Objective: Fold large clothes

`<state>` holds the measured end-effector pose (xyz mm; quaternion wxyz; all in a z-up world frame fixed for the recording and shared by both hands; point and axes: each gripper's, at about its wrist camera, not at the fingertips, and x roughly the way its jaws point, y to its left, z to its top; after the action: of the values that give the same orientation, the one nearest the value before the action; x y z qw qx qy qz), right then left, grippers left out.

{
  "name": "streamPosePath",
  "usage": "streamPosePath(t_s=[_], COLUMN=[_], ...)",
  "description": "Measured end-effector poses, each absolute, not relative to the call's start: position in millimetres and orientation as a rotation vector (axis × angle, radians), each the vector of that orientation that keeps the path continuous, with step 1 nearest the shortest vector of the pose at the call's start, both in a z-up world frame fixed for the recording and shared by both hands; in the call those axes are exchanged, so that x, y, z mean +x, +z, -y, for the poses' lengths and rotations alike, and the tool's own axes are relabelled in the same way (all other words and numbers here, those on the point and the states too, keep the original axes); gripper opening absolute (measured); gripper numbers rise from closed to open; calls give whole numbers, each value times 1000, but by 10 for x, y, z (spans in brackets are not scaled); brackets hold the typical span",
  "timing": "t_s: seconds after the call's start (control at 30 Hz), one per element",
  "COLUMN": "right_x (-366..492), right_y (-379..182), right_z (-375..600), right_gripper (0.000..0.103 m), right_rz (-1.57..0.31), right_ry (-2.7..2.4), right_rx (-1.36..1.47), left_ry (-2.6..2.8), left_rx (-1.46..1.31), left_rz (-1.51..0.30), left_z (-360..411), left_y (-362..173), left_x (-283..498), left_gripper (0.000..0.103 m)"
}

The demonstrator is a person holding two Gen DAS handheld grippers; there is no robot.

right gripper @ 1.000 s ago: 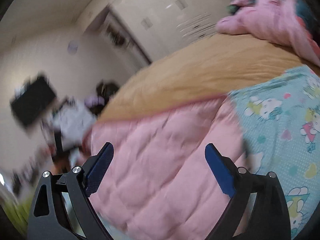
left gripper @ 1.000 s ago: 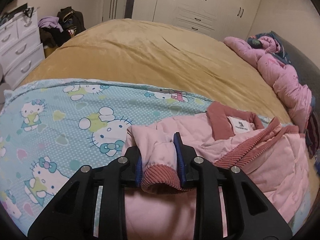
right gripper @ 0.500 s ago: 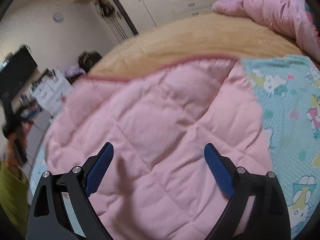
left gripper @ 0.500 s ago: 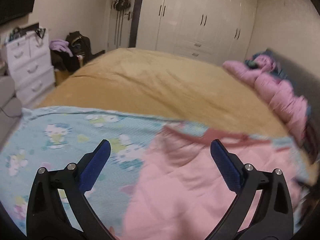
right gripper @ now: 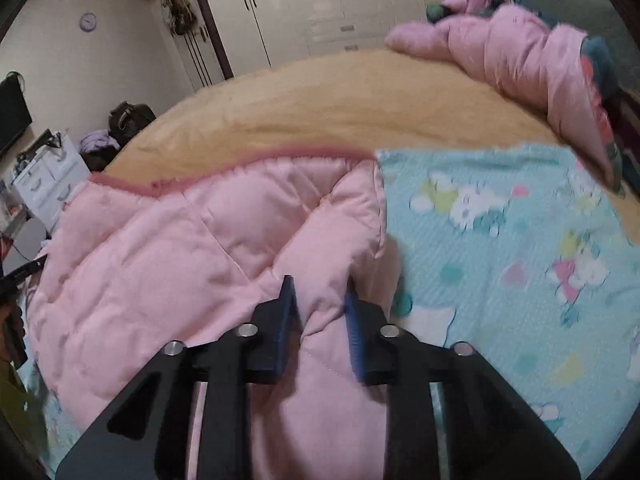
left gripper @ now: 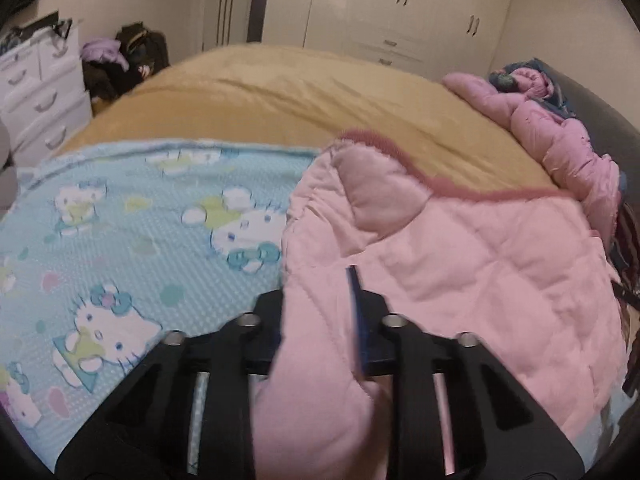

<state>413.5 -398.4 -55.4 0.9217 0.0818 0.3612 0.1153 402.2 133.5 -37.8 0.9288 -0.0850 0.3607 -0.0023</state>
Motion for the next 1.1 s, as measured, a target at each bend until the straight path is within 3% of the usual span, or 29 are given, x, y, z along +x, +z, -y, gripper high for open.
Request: streamPosePath(t_s=[0.23,0.4,0.83,0.9,1.1], right_x=[4335,4762,5335,5348,5350], right_y=[182,359,-861,-983,-1222], right_z=[4020,3916,3932,3963,3988], right_gripper=[14,14,11,7,7], right_rz=[-579,-546,-785,-811,-866], right_ry=[269,203,7,-18,-25], right_rx=[133,79,-2,-2,22], left_ry=[-38,4,127,128,138], left_rx=[-239,-222,-177,-172,-154], left_rz=[-528,-509,-732,-741,-752], left_z=[-1421,-1374,-1453,-1456,-1422], left_y=[302,410,-620,-694,-781], left_x=[3943,4274,4886,4870,4854], left_gripper=[12,12,13,14,17])
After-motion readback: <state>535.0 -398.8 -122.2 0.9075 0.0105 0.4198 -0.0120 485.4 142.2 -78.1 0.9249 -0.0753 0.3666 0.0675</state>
